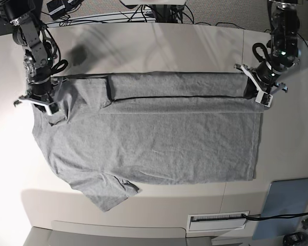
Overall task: Fold the T-shirt properly
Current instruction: 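Regrasp the folded edge with both grippers and drag the shirt toward the robot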
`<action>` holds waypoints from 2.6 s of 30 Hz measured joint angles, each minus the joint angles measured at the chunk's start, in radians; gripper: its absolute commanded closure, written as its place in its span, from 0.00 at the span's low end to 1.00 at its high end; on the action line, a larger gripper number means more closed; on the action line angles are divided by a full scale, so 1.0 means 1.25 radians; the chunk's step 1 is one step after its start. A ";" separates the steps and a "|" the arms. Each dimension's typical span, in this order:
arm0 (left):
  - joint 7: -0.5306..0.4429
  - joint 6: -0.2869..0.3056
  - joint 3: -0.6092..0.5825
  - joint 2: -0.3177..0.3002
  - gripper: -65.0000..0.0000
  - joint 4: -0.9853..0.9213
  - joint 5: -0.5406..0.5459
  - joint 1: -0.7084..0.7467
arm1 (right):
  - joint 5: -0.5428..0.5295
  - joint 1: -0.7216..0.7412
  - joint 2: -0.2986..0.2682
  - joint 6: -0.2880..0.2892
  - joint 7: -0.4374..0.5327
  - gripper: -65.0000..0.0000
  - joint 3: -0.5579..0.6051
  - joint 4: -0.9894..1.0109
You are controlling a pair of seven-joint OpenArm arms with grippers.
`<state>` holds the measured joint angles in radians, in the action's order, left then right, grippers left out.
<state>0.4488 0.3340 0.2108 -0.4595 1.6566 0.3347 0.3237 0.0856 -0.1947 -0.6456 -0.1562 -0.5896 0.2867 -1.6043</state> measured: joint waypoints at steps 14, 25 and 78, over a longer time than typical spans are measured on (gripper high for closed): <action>-0.040 0.023 0.005 0.070 1.00 -0.081 0.057 0.023 | -0.094 -0.081 0.034 0.117 0.012 1.00 -0.082 0.006; -0.071 0.049 0.007 0.061 1.00 0.002 0.081 0.188 | 0.031 -0.249 0.024 0.040 0.036 1.00 -0.092 -0.042; -0.007 0.047 0.074 0.030 0.75 0.177 -0.049 0.346 | -0.089 -0.407 0.032 0.154 0.021 1.00 -0.360 -0.136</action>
<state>0.4400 0.3923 0.3027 -0.4221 1.8774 0.2729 0.7559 -0.0250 -0.7033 -0.6060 0.0360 -0.5636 -0.1631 -1.7748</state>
